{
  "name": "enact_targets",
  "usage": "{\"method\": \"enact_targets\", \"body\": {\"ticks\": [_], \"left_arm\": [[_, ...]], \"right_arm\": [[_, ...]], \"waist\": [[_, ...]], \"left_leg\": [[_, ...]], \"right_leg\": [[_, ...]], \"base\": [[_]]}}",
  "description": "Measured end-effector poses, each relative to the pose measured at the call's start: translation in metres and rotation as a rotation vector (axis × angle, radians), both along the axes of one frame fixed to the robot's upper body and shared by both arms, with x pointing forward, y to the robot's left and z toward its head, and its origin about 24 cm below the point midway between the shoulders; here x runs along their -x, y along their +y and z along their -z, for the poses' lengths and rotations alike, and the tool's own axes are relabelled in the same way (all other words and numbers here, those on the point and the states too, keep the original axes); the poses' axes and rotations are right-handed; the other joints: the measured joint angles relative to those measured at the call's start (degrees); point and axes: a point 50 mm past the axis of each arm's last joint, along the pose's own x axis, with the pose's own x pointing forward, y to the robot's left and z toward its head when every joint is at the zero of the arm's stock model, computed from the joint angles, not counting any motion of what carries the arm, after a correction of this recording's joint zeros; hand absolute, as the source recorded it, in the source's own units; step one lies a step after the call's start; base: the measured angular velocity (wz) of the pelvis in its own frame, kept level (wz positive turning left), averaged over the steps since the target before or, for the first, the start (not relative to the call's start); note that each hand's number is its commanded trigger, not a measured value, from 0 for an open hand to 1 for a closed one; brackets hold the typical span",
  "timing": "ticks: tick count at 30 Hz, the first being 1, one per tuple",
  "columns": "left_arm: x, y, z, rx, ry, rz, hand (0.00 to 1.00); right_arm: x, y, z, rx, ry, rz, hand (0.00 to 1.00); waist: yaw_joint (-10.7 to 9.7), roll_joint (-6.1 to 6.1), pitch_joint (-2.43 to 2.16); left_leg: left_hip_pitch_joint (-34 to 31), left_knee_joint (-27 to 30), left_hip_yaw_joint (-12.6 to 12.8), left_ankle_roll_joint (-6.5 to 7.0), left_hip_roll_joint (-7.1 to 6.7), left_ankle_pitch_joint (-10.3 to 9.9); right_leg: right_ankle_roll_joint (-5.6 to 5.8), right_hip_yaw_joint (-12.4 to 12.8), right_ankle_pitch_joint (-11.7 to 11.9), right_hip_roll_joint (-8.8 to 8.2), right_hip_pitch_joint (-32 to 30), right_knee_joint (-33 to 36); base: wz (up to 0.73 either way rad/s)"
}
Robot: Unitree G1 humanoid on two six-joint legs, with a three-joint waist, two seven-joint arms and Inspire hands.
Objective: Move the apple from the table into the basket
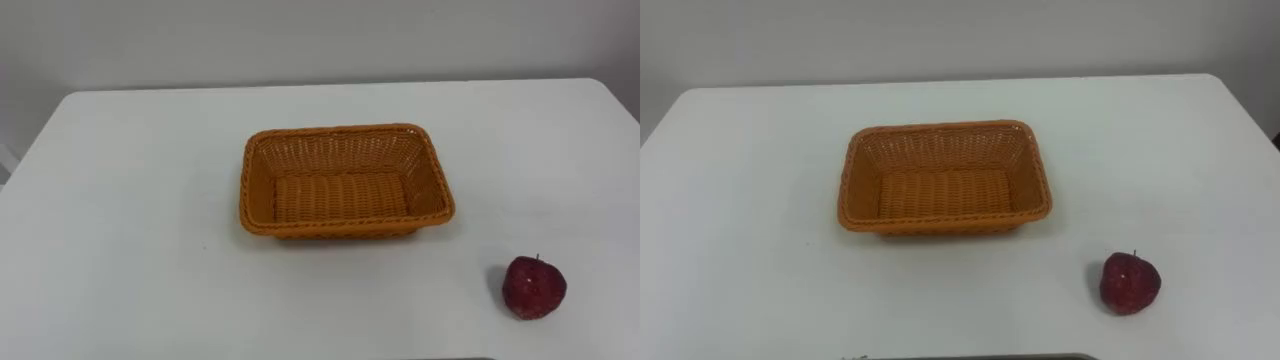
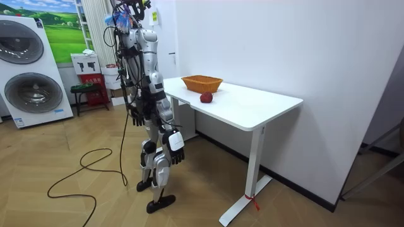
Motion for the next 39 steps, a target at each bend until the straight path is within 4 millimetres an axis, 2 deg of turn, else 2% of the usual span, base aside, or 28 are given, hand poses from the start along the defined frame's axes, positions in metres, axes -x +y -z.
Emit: {"method": "enact_targets", "body": {"ticks": [5,9,16,17,18,19,21,22,24,26,29,34,36,37,39], "left_arm": [[0.000,0.000,0.000,-0.001,0.000,-0.001,0.00],[-0.001,-0.003,0.001,-0.001,-0.005,-0.004,0.00],[0.000,-0.002,0.001,0.003,-0.024,-0.023,0.00],[0.000,-0.001,0.001,0.001,-0.033,-0.032,0.00],[0.000,0.001,0.000,-0.002,-0.040,-0.047,0.00],[0.002,0.002,0.000,-0.005,-0.038,-0.053,0.00],[0.001,0.007,-0.002,-0.015,-0.066,-0.066,0.00],[0.001,0.008,-0.002,-0.019,-0.074,-0.075,0.00],[0.005,0.016,-0.005,-0.051,-0.094,-0.117,0.00],[0.005,0.022,-0.007,-0.081,-0.110,-0.142,0.00],[0.005,0.029,-0.009,-0.113,-0.124,-0.145,0.00],[0.011,0.033,-0.011,-0.143,-0.118,-0.139,0.00],[0.009,0.033,-0.011,-0.143,-0.125,-0.131,0.00],[0.008,0.033,-0.011,-0.143,-0.127,-0.128,0.00],[0.008,0.032,-0.011,-0.142,-0.126,-0.125,0.00]], "right_arm": [[-0.001,0.000,0.000,0.000,-0.004,0.007,0.00],[-0.005,0.000,0.000,0.010,-0.042,0.104,0.00],[-0.015,-0.006,-0.002,0.041,-0.253,0.761,0.00],[-0.020,-0.010,-0.004,0.051,-0.301,0.885,0.00],[-0.026,-0.015,-0.006,0.061,-0.356,1.020,0.00],[-0.029,-0.018,-0.007,0.068,-0.382,1.084,0.00],[-0.039,-0.034,-0.014,0.098,-0.491,1.338,0.00],[-0.042,-0.039,-0.017,0.106,-0.523,1.395,0.00],[-0.053,-0.057,-0.029,0.138,-0.659,1.617,0.00],[-0.062,-0.071,-0.040,0.176,-0.745,1.711,0.00],[-0.072,-0.090,-0.058,0.254,-0.825,1.753,0.00],[-0.096,-0.110,-0.098,0.453,-0.977,1.670,0.00],[-0.110,-0.115,-0.122,0.596,-1.062,1.544,0.00],[-0.112,-0.115,-0.127,0.634,-1.081,1.513,0.00],[-0.125,-0.115,-0.154,0.786,-1.200,1.356,0.00]], "waist": [[0.18,0.01,0.00],[0.28,0.04,0.01],[-0.48,-0.19,0.10],[-1.33,-0.52,0.09],[-2.33,-0.40,0.33],[-2.69,-0.43,0.39],[-3.50,-0.58,0.41],[-3.79,-0.63,0.38],[-4.79,-0.82,0.30],[-5.04,-0.93,0.28],[-5.10,-1.49,0.09],[-5.03,-2.31,-0.29],[-4.47,-2.63,-0.43],[-4.40,-2.67,-0.46],[-3.90,-2.42,-0.51]], "left_leg": [[0.01,-0.11,0.08,-0.01,0.03,0.00],[-0.10,-0.56,0.28,-0.01,0.04,0.00],[0.02,-0.14,0.69,-0.01,0.12,0.00],[0.04,-0.10,0.50,-0.01,0.08,0.00],[0.04,-0.06,0.42,-0.02,0.08,0.00],[0.02,-0.01,0.46,-0.02,0.09,0.00],[0.04,-0.10,0.81,-0.02,0.13,0.00],[0.05,-0.09,0.87,-0.02,0.14,0.00],[0.02,0.01,0.90,-0.02,0.12,0.00],[-0.18,-0.01,0.98,-0.02,0.13,0.00],[-0.19,-0.22,1.00,-0.02,0.10,0.00],[-1.24,-0.12,1.15,-0.02,0.04,0.03],[-1.84,0.07,1.18,-0.04,0.05,0.04],[-2.02,0.11,1.18,-0.04,0.05,0.05],[-2.55,0.07,1.26,-0.04,0.05,0.06]], "right_leg": [[0.00,0.08,0.00,0.03,-0.05,0.00],[-0.01,0.47,0.01,0.09,-0.37,0.05],[-0.05,0.85,0.04,0.17,0.10,-0.11],[-0.05,0.73,0.04,0.17,0.29,-0.13],[-0.05,0.63,0.04,0.17,0.33,-0.17],[-0.05,0.61,0.04,0.17,0.34,-0.18],[-0.05,0.89,0.04,0.20,0.16,-0.14],[-0.05,0.93,0.04,0.20,0.17,-0.11],[-0.05,0.96,0.04,0.20,0.12,-0.03],[-0.06,1.10,0.04,0.23,-0.11,-0.03],[-0.05,1.10,0.03,0.22,-0.58,-0.06],[-0.03,1.24,0.05,0.21,-1.28,-0.05],[0.02,1.51,0.11,0.27,-1.89,0.01],[0.02,1.49,0.11,0.27,-2.07,0.02],[0.06,1.56,0.21,0.27,-2.82,0.01]], "base": [[0.00],[-0.03],[0.00],[0.06],[0.05],[0.00],[-0.06],[-0.05],[-0.02],[0.00],[0.00],[-0.01],[0.00],[0.00],[-0.02]]}}
